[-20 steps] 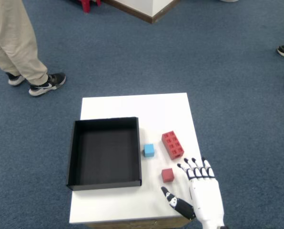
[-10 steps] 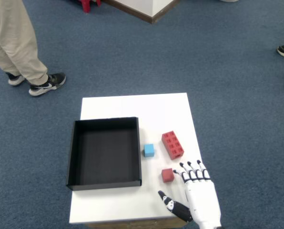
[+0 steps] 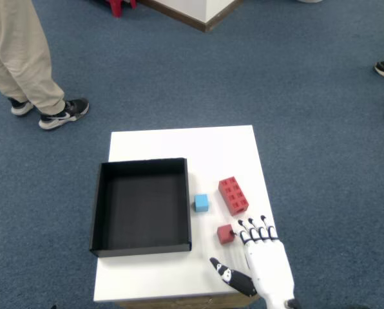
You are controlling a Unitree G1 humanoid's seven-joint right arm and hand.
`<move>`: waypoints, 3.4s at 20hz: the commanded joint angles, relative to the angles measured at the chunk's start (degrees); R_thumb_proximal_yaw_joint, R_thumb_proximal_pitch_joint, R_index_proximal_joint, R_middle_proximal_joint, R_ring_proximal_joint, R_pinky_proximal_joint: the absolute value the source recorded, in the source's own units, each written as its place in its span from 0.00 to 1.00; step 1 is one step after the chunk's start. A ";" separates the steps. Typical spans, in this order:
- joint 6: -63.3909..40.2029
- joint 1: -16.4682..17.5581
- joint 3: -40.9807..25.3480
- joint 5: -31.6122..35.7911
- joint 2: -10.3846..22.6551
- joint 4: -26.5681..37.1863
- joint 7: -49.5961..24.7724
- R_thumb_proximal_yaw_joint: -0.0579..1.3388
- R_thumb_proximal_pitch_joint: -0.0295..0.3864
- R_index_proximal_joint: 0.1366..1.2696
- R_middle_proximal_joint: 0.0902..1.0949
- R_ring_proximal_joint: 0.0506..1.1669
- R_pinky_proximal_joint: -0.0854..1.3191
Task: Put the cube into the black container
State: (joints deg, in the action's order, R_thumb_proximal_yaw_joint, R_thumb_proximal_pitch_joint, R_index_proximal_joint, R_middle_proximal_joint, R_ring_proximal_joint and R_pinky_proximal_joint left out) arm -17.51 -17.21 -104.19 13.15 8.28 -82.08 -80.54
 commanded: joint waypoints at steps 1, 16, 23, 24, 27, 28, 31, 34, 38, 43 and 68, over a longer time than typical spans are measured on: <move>1.49 -2.53 0.47 1.50 0.62 0.70 0.22 0.30 0.03 0.39 0.24 0.22 0.17; -1.58 -3.42 2.24 1.00 0.66 2.35 -11.77 0.30 0.03 0.35 0.22 0.21 0.17; -3.76 -3.11 4.05 0.12 0.55 2.43 -12.70 0.31 0.04 0.34 0.23 0.22 0.17; -3.73 -3.04 4.29 -0.03 0.53 2.31 -12.63 0.31 0.04 0.33 0.23 0.22 0.17; -3.47 -2.70 4.87 -0.64 0.45 2.27 -12.38 0.31 0.04 0.33 0.23 0.22 0.17; -3.42 -2.65 4.98 -0.82 0.43 2.37 -12.34 0.31 0.05 0.33 0.23 0.22 0.17; -3.11 -2.41 5.53 -1.15 0.40 2.38 -12.08 0.30 0.05 0.33 0.22 0.21 0.17; -3.07 -2.12 6.02 -1.33 0.36 2.14 -11.91 0.29 0.07 0.32 0.22 0.21 0.17; -2.97 -1.96 6.37 -1.55 0.31 1.73 -11.15 0.28 0.15 0.32 0.22 0.21 0.16; -2.31 -2.09 6.51 -2.26 0.27 2.52 -10.65 0.28 0.28 0.32 0.22 0.21 0.17; 4.42 -1.87 9.73 -3.43 0.12 0.35 2.18 0.28 0.27 0.30 0.23 0.22 0.18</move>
State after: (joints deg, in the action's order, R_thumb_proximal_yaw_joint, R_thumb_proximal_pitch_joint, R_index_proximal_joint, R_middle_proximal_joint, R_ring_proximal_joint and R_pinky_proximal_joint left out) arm -13.67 -17.56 -95.20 8.86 8.10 -81.01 -77.67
